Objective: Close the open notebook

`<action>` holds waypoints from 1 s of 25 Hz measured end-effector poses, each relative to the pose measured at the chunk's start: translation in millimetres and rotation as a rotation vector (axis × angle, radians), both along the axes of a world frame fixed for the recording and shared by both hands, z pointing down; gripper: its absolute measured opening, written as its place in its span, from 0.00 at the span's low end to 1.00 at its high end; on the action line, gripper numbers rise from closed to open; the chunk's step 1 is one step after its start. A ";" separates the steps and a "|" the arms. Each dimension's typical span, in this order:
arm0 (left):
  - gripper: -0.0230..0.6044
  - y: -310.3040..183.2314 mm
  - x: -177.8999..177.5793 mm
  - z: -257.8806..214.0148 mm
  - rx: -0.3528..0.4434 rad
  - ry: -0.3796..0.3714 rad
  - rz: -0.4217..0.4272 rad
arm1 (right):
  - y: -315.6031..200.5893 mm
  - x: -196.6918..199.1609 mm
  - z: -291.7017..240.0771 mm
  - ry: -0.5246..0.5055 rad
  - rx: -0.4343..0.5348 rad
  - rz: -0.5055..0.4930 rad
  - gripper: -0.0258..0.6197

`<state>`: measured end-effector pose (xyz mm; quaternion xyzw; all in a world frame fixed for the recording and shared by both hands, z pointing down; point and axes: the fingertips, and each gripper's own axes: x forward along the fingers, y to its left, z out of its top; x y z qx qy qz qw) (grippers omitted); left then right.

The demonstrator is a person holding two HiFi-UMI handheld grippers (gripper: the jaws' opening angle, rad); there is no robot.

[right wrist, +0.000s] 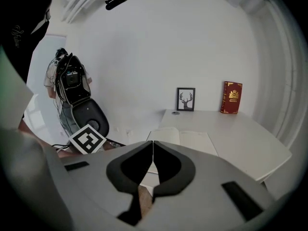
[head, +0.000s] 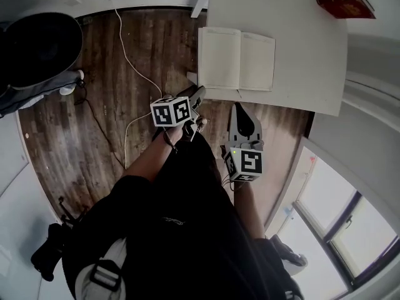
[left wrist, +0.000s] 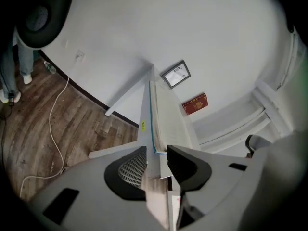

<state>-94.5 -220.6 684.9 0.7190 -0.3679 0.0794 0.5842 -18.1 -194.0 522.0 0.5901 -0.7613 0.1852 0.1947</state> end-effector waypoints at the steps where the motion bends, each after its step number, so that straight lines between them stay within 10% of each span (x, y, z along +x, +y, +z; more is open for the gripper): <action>1: 0.25 -0.3 1.2 -0.3 -0.006 0.012 0.005 | -1.4 1.4 -0.3 0.001 0.000 0.007 0.08; 14: 0.12 -4.1 -1.5 -10.3 0.089 -0.046 0.123 | -8.7 3.0 -2.8 0.021 0.029 0.051 0.08; 25: 0.11 -9.6 -3.5 -60.1 0.318 -0.209 0.325 | -4.3 14.9 -10.1 -0.005 0.091 0.171 0.08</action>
